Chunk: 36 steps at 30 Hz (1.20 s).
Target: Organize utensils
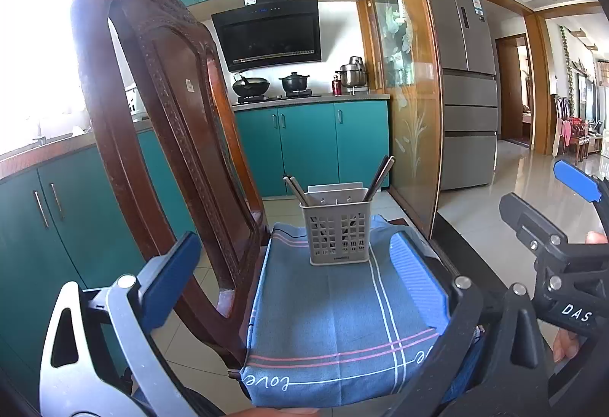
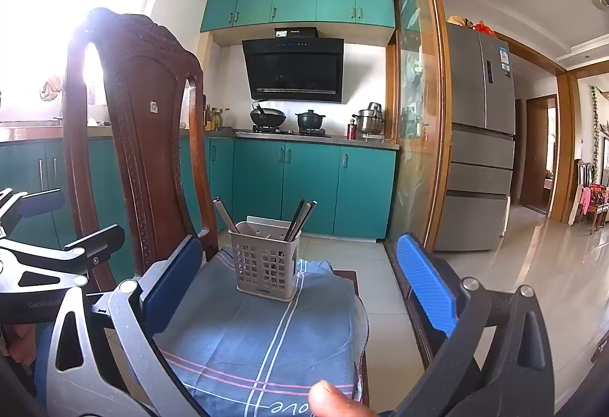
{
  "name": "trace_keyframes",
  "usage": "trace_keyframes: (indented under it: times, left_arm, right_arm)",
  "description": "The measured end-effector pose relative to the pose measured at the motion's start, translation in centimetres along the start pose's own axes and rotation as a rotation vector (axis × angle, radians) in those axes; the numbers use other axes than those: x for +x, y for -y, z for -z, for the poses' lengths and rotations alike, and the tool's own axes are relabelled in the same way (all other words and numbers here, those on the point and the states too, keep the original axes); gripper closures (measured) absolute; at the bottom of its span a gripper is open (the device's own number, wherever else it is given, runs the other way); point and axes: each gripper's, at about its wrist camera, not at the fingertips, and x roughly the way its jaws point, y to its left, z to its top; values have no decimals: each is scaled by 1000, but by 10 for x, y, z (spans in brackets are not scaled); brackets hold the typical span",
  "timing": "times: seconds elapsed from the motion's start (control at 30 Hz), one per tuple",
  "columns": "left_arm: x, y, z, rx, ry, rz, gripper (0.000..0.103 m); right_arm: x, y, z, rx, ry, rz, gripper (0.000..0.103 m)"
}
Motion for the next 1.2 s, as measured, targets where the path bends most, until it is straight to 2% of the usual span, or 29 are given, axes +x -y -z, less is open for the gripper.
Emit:
trace_keyframes:
  times: [0.63, 1.07, 1.2]
  left_arm:
    - [13, -4, 2, 6, -24, 5, 4]
    - [41, -5, 4, 9, -75, 4, 4]
    - [58, -1, 7, 23, -99, -12, 4]
  right_arm:
    - [12, 0, 5, -11, -28, -18, 3]
    - [36, 4, 10, -4, -58, -31, 3]
    - [53, 9, 16, 16, -91, -31, 3]
